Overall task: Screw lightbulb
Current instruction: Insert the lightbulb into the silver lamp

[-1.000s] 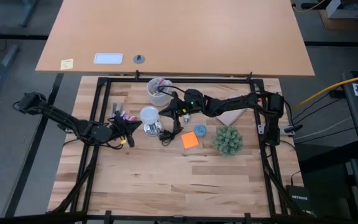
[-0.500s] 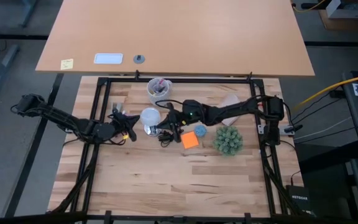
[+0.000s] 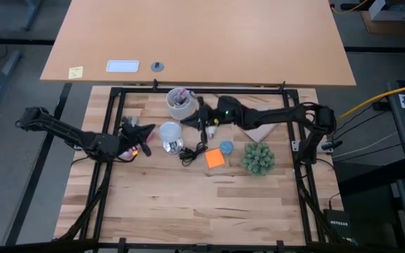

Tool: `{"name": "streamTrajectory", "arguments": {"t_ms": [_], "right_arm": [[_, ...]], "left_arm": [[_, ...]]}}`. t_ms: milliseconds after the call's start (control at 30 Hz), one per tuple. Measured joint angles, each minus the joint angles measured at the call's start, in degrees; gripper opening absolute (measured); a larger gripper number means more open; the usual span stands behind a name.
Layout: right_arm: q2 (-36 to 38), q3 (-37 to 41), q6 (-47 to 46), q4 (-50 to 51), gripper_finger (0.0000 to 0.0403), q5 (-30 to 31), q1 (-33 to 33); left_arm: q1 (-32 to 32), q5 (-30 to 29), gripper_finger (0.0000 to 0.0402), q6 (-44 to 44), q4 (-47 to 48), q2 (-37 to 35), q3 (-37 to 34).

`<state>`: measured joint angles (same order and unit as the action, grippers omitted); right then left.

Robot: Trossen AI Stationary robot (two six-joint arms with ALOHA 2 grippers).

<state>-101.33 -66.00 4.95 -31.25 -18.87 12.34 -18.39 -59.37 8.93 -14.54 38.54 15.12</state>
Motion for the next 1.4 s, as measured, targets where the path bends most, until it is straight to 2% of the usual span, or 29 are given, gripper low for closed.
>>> {"name": "streamTrajectory", "arguments": {"t_ms": [233, 433, 567, 733, 1033, 1400], "right_arm": [[-2.06, 0.0, -2.07, -0.26, 0.0019, -4.53, 6.33], [-7.35, 0.02, -3.23, -2.55, 0.0019, -4.79, 6.65], [-9.17, 0.02, -3.38, -3.77, 0.0019, -4.77, 6.09], [-9.36, 0.02, -3.41, -3.42, 0.0019, -4.75, 4.91], [-10.1, 0.02, -3.41, -3.58, 0.0019, -4.73, 1.76], [-11.14, 0.01, -8.47, -6.8, 0.0019, -4.69, -2.38]], "left_arm": [[-2.37, 12.94, 0.0, 4.25, 0.26, 0.92, 0.19], [-2.65, 16.34, 0.0, 7.77, 0.35, 5.52, 0.19], [-2.61, 15.53, 0.0, 9.17, 0.26, 7.95, 0.19], [-2.61, 11.15, 0.0, 10.37, 0.41, 9.34, 0.19], [-2.63, 8.5, 0.0, 10.6, 0.76, 9.36, 0.19], [-2.52, 0.54, 0.0, 10.62, 0.97, 9.36, 0.1]]}}
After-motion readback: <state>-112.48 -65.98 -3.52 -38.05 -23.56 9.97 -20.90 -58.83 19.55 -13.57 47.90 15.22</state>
